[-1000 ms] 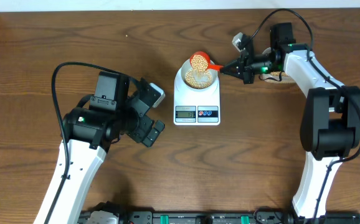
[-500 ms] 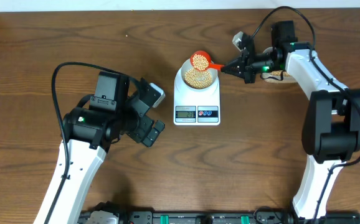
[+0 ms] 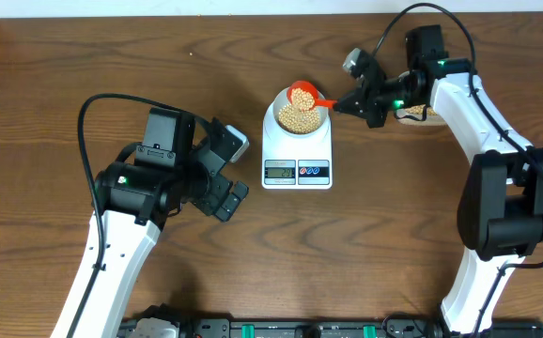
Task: Scoop item into bowl and weigh 50g on scale
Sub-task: 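Tilt the scoop with the right gripper to pour soybeans into the bowl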
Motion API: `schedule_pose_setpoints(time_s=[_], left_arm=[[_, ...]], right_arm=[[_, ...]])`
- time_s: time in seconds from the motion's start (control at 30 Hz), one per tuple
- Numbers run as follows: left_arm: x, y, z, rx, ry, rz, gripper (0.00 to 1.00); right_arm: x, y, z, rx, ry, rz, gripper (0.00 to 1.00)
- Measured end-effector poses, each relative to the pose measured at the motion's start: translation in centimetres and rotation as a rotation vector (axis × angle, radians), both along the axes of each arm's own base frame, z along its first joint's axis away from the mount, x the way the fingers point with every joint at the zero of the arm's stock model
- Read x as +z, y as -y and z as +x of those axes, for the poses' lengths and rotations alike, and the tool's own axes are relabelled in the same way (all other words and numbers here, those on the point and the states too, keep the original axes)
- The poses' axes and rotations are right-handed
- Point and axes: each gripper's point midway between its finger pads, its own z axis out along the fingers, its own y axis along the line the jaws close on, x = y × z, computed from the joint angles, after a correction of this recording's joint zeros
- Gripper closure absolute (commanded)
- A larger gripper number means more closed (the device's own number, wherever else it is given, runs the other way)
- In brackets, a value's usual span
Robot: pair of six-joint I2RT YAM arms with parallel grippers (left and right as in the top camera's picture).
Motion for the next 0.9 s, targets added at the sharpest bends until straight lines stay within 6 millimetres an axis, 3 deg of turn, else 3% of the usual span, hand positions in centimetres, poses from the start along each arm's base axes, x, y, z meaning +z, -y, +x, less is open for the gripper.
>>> schedule_pose_setpoints(time_s=[0.33, 0.67, 0.9], left_arm=[[0.0, 0.0, 0.0, 0.0, 0.0, 0.0, 0.02], [0.0, 0.0, 0.0, 0.0, 0.0, 0.0, 0.02], [0.0, 0.0, 0.0, 0.0, 0.0, 0.0, 0.02]], right_arm=[[-0.6, 0.4, -0.2, -0.009, -0.011, -0.053, 0.99], [0.5, 0.7, -0.7, -0.012, 0.008, -0.076, 0.99], [0.2, -0.1, -1.2, 0.009, 0.004, -0.101, 0.99]])
